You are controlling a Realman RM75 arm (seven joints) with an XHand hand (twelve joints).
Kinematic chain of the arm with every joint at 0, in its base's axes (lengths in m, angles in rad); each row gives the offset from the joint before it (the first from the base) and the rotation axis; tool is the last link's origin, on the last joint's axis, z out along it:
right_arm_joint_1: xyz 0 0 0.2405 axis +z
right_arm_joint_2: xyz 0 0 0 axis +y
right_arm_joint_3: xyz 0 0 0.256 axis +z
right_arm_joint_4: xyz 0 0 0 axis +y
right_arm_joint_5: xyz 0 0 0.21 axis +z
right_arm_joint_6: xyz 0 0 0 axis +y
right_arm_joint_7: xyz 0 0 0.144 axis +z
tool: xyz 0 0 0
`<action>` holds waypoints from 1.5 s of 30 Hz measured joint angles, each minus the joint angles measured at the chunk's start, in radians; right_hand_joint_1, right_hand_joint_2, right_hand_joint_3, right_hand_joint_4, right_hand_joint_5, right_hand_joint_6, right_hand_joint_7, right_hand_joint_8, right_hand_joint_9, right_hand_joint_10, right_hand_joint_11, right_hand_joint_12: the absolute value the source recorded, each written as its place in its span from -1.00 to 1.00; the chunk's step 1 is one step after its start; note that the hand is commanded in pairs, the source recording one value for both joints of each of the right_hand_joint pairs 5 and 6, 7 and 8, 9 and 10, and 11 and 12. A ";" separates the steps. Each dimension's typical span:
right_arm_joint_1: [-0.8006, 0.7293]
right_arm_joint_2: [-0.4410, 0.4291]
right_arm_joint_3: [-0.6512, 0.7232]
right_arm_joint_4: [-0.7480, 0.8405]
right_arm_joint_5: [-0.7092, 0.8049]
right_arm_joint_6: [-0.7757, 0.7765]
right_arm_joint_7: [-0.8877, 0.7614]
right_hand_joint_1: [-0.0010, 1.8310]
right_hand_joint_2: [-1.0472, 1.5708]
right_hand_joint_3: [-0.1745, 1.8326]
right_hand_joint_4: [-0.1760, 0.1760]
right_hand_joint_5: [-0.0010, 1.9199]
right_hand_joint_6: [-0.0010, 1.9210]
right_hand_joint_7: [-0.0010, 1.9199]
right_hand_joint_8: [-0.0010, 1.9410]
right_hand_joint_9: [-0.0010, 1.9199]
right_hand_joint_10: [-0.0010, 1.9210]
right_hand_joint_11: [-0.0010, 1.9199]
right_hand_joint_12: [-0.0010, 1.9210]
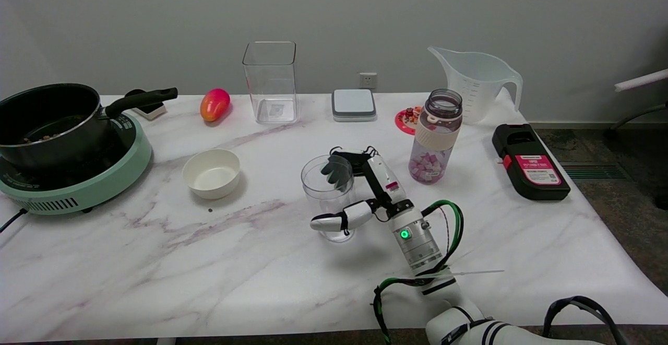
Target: Place the cup on the table.
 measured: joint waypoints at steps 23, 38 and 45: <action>-0.008 0.028 0.027 -0.004 0.016 -0.021 0.023 0.37 -0.49 0.50 0.00 -0.63 -0.63 -0.34 -0.35 -0.42 -0.42 -0.26 -0.26; -0.080 0.069 0.044 0.114 0.071 -0.093 0.009 0.35 -0.65 0.59 0.00 -0.88 -0.88 -0.45 -0.46 -0.52 -0.52 -0.35 -0.35; -0.109 0.088 0.047 0.155 0.098 -0.111 0.006 0.35 -0.71 0.57 0.00 -0.90 -0.90 -0.49 -0.49 -0.55 -0.55 -0.37 -0.38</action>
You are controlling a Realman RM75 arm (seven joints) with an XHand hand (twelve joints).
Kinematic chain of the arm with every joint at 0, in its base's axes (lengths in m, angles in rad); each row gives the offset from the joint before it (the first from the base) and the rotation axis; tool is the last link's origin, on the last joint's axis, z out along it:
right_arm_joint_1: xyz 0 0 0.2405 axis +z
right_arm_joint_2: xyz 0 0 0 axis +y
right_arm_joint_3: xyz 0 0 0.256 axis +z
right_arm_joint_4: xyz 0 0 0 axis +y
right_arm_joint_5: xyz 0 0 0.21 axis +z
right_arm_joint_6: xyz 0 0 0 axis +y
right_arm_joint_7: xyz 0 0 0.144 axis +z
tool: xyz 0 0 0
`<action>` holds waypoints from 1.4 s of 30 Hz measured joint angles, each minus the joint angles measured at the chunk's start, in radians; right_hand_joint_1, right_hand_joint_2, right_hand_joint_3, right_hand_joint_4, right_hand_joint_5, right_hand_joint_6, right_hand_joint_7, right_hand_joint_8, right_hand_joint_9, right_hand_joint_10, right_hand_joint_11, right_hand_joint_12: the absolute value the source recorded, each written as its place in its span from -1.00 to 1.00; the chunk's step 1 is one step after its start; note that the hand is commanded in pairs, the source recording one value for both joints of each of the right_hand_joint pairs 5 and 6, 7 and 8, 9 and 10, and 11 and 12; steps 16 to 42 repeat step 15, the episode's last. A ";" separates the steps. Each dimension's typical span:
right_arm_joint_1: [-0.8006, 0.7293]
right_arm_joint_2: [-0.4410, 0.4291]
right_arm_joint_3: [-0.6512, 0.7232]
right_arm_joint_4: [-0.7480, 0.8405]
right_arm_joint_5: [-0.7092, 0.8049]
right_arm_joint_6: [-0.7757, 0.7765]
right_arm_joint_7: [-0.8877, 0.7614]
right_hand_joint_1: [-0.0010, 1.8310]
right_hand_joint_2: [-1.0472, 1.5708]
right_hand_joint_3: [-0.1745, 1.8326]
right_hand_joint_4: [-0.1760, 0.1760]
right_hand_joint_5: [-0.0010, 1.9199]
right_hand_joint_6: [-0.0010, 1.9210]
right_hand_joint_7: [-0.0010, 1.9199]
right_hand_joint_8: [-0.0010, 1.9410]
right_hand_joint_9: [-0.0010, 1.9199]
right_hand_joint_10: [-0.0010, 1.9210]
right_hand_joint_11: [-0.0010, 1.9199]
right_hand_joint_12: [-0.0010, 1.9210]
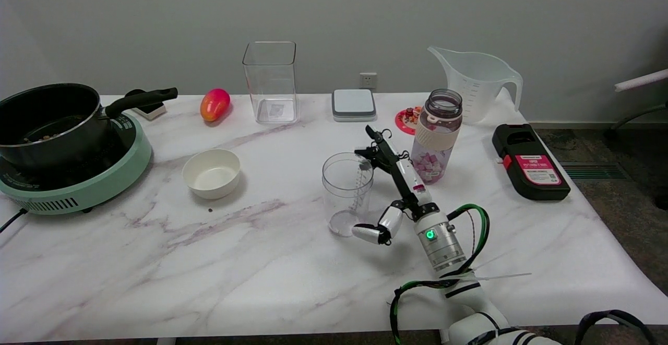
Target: Place the cup on the table.
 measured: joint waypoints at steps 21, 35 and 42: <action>-0.070 0.054 0.002 0.111 0.065 -0.046 0.001 0.36 -0.28 0.30 0.00 -0.52 -0.52 -0.06 -0.07 -0.16 -0.16 -0.22 -0.22; -0.070 0.054 0.002 0.111 0.065 -0.046 0.001 0.36 -0.28 0.30 0.00 -0.52 -0.52 -0.06 -0.07 -0.16 -0.16 -0.22 -0.22; -0.070 0.054 0.002 0.111 0.065 -0.046 0.001 0.36 -0.28 0.30 0.00 -0.52 -0.52 -0.06 -0.07 -0.16 -0.16 -0.22 -0.22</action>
